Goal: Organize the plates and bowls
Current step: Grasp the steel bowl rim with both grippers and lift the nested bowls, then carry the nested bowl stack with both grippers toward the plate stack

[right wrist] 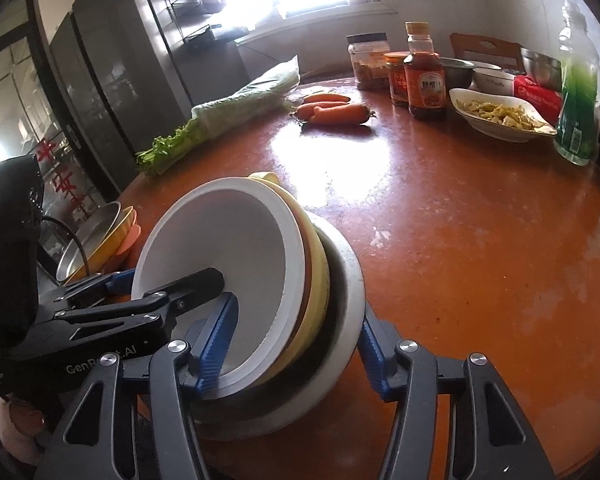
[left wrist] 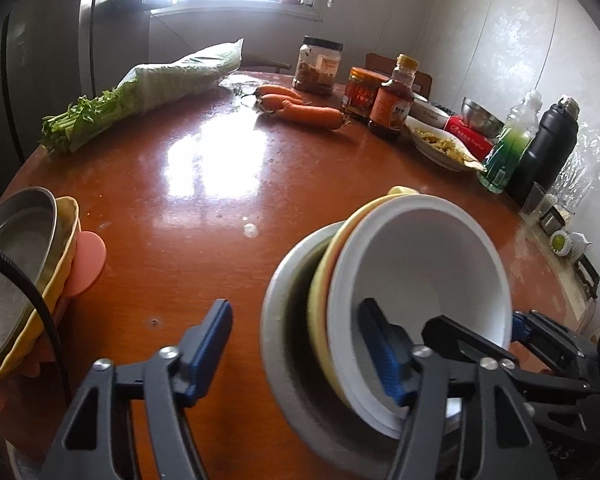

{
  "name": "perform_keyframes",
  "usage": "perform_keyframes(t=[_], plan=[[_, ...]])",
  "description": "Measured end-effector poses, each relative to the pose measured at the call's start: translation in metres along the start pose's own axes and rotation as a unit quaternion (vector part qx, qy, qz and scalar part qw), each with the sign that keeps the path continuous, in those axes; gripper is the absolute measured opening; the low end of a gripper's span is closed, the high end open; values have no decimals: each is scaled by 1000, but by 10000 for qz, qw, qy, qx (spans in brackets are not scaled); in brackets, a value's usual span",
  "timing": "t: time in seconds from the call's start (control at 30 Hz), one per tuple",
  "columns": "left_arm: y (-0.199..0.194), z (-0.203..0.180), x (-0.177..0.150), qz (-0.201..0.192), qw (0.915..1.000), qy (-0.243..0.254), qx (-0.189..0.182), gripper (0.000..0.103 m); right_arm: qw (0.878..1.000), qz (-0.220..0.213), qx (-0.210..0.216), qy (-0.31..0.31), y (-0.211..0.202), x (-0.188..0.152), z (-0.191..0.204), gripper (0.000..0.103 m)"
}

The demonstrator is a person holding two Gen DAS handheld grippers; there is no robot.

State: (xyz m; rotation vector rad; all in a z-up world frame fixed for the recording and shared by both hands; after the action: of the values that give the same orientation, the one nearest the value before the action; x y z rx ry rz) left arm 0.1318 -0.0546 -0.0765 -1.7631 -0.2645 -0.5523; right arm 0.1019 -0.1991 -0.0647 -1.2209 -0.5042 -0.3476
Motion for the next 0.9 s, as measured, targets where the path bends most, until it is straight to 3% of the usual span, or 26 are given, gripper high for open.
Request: perform_keyframes(t=[0.07,0.6,0.9], plan=[[-4,-5,0,-89,10000,8,5,48,10000,-71,-13,-30,-2,1,0,53],[-11,-2,6,-97,9999,-83,94,48,9998,-142,-35,-110,-4,9,6,49],[-53,29,26,-321,9986,-363,219,48,9990,-219,95,-382,-15,41,42,49]])
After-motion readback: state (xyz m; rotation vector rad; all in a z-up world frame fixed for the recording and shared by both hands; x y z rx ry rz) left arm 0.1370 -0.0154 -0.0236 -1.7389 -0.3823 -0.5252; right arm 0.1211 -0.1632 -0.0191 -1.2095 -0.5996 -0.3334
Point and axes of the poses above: each gripper's, at about its wrist camera, not at the fingertips, and y roughly the way its jaws point, z to its left, x to its top, the point moved 3 cm from there along y, roughly the way its jaws point, and after that the axes turned 11 degrees about z, right-handed, at the moved point
